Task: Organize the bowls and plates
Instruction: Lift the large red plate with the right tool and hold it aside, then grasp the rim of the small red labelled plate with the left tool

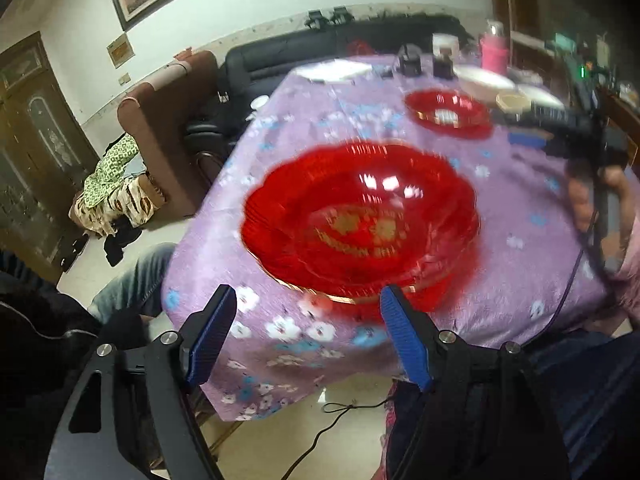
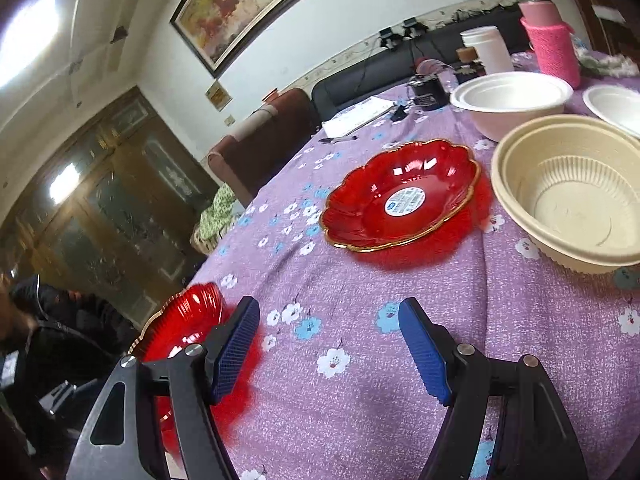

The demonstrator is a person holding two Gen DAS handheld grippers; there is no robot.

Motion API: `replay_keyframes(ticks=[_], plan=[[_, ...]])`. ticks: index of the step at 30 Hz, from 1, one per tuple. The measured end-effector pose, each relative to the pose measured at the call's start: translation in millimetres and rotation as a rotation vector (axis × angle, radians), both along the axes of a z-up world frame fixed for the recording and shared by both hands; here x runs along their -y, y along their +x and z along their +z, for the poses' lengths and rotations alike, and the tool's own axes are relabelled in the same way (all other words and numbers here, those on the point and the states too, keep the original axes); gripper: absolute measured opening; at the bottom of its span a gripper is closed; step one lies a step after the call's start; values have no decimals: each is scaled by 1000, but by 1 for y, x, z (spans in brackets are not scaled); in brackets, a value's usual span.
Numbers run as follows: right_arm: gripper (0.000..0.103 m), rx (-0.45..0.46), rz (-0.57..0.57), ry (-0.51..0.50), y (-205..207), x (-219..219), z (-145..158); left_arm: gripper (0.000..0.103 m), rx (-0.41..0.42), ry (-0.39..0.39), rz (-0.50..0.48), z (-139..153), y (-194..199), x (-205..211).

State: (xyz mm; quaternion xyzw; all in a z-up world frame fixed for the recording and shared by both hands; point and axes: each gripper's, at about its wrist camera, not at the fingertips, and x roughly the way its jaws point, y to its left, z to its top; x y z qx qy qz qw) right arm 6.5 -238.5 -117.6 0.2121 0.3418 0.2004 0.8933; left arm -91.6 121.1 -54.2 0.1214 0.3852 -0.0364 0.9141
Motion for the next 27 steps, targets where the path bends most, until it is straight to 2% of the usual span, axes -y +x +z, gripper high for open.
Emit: replay_keyframes(ticks=[3, 5, 6, 7, 8, 10, 12, 14, 15, 19, 23, 27], plan=[[75, -24, -42, 32, 4, 9, -1, 75, 37, -167, -46, 39, 7, -8], [75, -71, -80, 54, 14, 12, -1, 75, 70, -248, -71, 61, 17, -6], [75, -89, -92, 84, 18, 13, 0, 80, 87, -287, -79, 73, 24, -3], [78, -104, -110, 115, 22, 16, 1, 85, 101, -326, -74, 85, 36, 1], [84, -119, -139, 150, 27, 18, 1, 85, 111, -349, -63, 92, 46, 4], [87, -133, -188, 175, 34, 21, 0, 85, 83, -395, -33, 104, 80, 17], [87, -143, -245, 154, 41, 22, -2, 85, 12, -465, -13, 105, 117, 29], [87, -167, -270, 149, 47, 24, -7, 85, -72, -527, 18, 95, 166, 45], [87, -176, -281, 162, 49, 26, -9, 84, -94, -527, 27, 88, 182, 53], [87, -202, -309, 230, 56, 35, -18, 84, -231, -462, 58, 52, 265, 91], [84, -228, -297, 297, 61, 43, -27, 84, -353, -414, 28, 17, 311, 116], [85, -221, -288, 337, 62, 46, -27, 84, -443, -460, 65, -11, 339, 125]])
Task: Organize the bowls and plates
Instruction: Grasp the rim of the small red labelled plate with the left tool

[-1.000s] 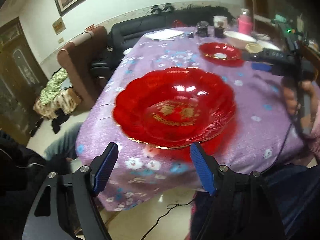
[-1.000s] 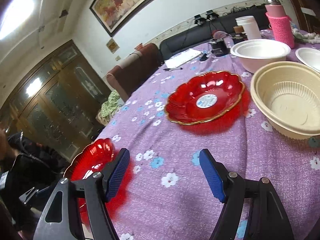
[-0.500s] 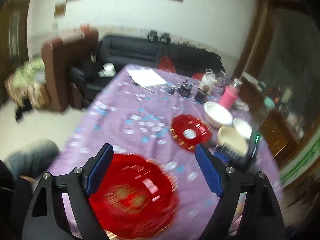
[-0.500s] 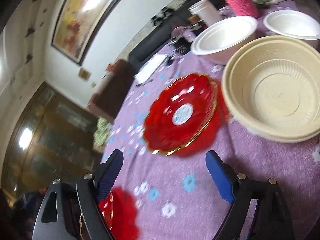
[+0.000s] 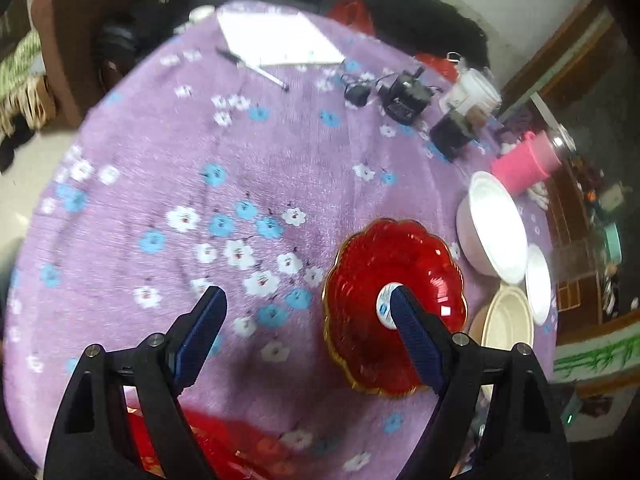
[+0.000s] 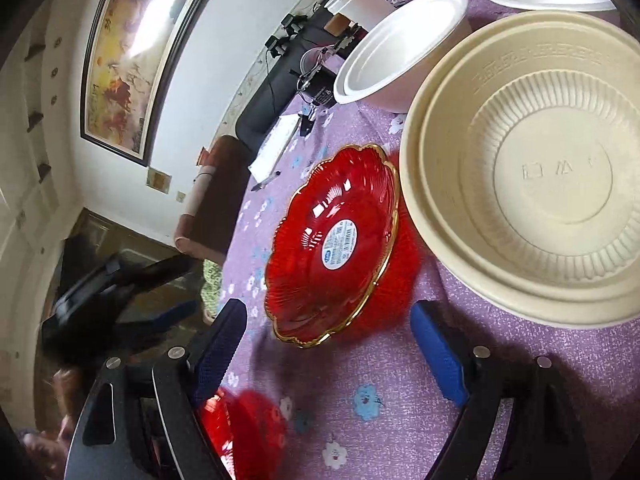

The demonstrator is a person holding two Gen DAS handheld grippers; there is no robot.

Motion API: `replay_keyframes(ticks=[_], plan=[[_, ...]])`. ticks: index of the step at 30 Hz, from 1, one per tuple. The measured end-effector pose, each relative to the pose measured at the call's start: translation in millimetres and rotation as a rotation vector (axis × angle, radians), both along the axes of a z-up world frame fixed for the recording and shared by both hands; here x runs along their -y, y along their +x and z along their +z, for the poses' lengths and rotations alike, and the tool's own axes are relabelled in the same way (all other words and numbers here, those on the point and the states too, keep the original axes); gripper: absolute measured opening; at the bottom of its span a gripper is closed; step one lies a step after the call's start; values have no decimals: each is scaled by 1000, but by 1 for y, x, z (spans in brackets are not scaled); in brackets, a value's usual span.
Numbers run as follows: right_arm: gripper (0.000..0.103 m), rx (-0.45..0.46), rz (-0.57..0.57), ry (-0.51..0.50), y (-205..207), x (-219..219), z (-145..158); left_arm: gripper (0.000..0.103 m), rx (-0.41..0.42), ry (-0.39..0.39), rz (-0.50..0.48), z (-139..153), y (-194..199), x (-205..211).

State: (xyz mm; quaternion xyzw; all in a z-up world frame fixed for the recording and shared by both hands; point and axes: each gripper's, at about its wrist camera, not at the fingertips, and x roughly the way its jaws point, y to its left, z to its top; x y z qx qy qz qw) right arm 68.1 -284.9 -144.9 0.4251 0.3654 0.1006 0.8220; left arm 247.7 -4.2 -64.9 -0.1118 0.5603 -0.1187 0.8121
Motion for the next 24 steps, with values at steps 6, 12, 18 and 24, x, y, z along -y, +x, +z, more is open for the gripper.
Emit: replay_keyframes(ticks=[6, 12, 18, 24], plan=[[83, -8, -9, 26, 8, 1, -1, 84, -35, 37, 1, -19, 12, 19], [72, -39, -44, 38, 17, 6, -5, 84, -65, 11, -18, -29, 18, 30], [71, -44, -76, 67, 26, 10, -7, 84, -79, 7, -51, -36, 22, 41], [68, -39, -113, 67, 32, 8, -8, 84, -96, 17, -50, -48, 22, 41]])
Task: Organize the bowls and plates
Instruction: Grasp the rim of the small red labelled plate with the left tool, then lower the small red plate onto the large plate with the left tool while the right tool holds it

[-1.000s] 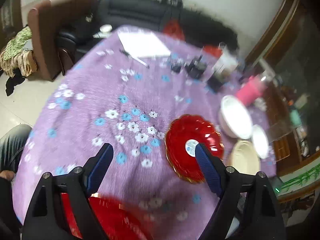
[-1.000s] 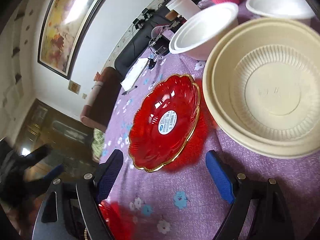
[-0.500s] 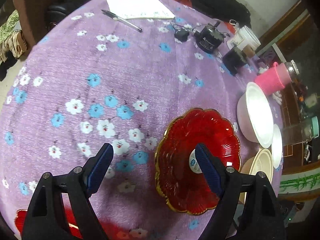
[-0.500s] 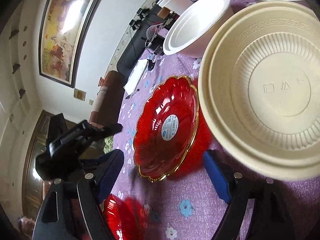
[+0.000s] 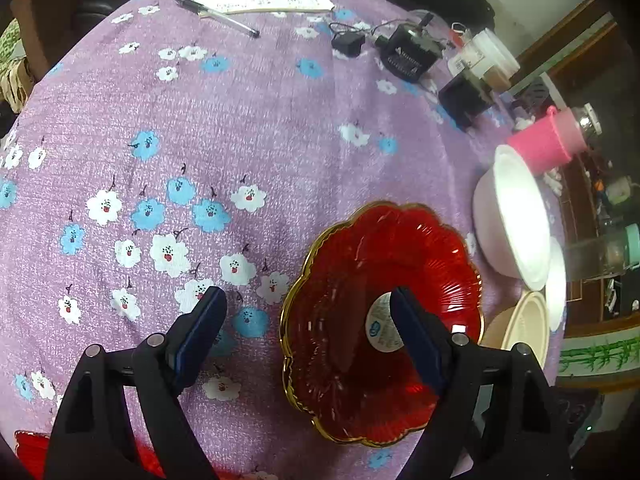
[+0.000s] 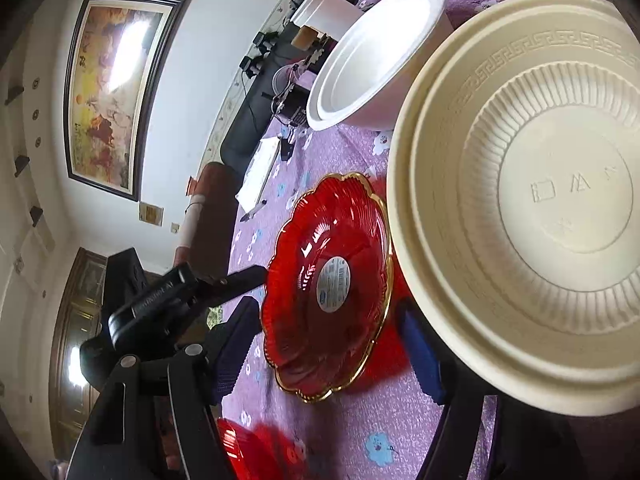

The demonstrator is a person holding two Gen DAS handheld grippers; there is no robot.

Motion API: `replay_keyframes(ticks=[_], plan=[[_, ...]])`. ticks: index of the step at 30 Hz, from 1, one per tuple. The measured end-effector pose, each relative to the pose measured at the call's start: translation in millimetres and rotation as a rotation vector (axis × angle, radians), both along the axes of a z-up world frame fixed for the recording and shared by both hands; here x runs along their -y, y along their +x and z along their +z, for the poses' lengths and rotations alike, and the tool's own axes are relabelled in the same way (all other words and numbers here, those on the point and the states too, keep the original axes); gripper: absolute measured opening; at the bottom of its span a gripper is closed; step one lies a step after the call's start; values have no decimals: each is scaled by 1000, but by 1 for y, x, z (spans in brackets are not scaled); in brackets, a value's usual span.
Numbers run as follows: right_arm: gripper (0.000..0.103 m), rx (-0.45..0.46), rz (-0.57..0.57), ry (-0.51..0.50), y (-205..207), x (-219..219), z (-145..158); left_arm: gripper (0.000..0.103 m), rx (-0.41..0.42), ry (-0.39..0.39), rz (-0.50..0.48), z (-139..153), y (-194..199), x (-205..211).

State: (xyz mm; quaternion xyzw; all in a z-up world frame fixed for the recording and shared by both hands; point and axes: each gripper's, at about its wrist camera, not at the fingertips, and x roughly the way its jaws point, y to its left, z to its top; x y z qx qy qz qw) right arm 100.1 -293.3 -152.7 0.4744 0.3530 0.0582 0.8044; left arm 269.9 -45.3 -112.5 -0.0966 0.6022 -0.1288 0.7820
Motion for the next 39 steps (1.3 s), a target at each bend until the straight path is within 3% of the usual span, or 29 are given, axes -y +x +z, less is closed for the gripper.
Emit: replay_keyframes(ticks=[2, 4, 7, 9, 15, 18, 31, 39], plan=[[59, -11, -8, -8, 2, 1, -1, 82, 2, -1, -9, -2, -1, 1], [48, -34, -14, -19, 4, 2, -4, 70, 5, -6, -16, -3, -1, 2], [33, -61, -23, -24, 6, 5, -10, 60, -14, -10, -23, -8, -1, 3], [29, -69, -29, -11, 6, 8, -13, 54, -3, 5, -20, -7, -1, 4], [15, -84, -38, -17, 8, 9, -17, 23, -7, 1, -18, -7, -3, 1], [11, -90, -41, -19, 8, 10, -20, 15, 1, 19, -7, -8, -4, -2], [10, -81, -23, -77, 6, 4, -15, 12, 34, 47, 16, 3, -25, -10], [10, -27, 7, -98, -11, -3, -1, 11, 61, 6, 44, 22, -58, -25]])
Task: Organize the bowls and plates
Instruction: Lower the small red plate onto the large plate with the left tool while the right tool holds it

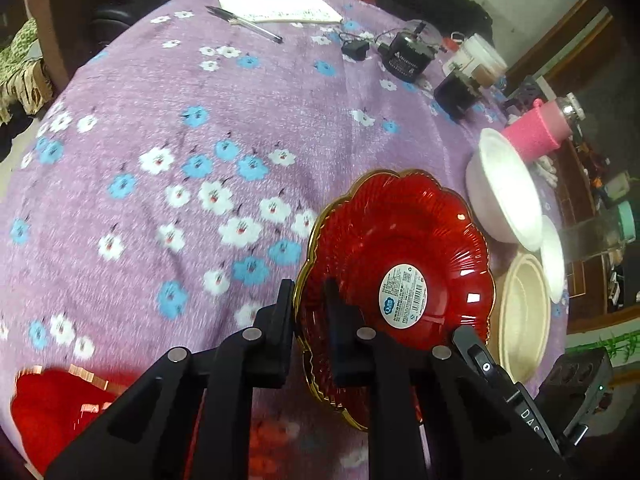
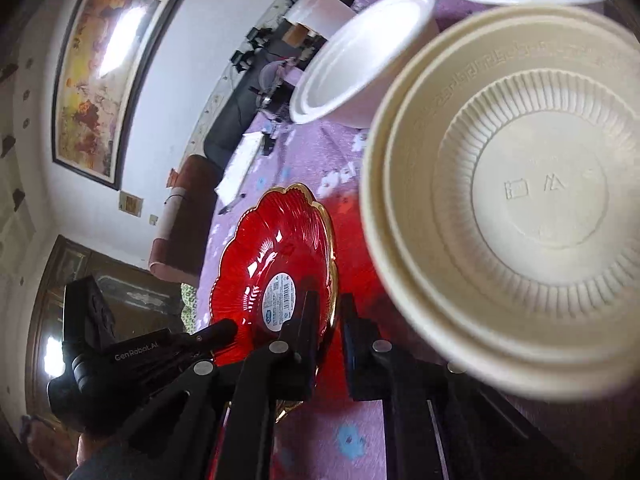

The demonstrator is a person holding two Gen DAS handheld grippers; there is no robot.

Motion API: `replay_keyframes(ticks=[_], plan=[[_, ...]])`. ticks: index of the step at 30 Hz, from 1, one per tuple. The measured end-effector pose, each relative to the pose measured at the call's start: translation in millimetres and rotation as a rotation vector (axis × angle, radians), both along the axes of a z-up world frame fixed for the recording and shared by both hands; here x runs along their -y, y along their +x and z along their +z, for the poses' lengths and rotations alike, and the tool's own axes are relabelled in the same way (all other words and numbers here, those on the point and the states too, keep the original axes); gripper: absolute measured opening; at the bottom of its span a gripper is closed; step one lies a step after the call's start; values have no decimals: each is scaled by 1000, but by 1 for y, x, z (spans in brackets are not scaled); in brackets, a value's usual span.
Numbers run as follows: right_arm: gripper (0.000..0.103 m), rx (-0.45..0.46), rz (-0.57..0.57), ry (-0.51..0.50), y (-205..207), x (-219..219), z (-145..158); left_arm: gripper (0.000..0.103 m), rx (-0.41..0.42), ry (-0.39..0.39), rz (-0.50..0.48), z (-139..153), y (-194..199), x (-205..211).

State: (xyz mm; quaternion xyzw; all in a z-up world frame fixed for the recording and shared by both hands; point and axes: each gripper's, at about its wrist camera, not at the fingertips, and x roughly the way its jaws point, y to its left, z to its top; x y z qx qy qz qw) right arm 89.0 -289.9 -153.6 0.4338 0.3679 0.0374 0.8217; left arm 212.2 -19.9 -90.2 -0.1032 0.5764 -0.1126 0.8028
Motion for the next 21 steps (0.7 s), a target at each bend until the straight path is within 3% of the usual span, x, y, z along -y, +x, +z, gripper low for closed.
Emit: replay_keyframes(ticks=[12, 21], plan=[[10, 129, 101, -47, -65, -33, 54, 12, 100, -49, 49, 53, -87, -45], [10, 211, 254, -70, -99, -94, 91, 12, 179, 0, 104, 84, -153, -108]])
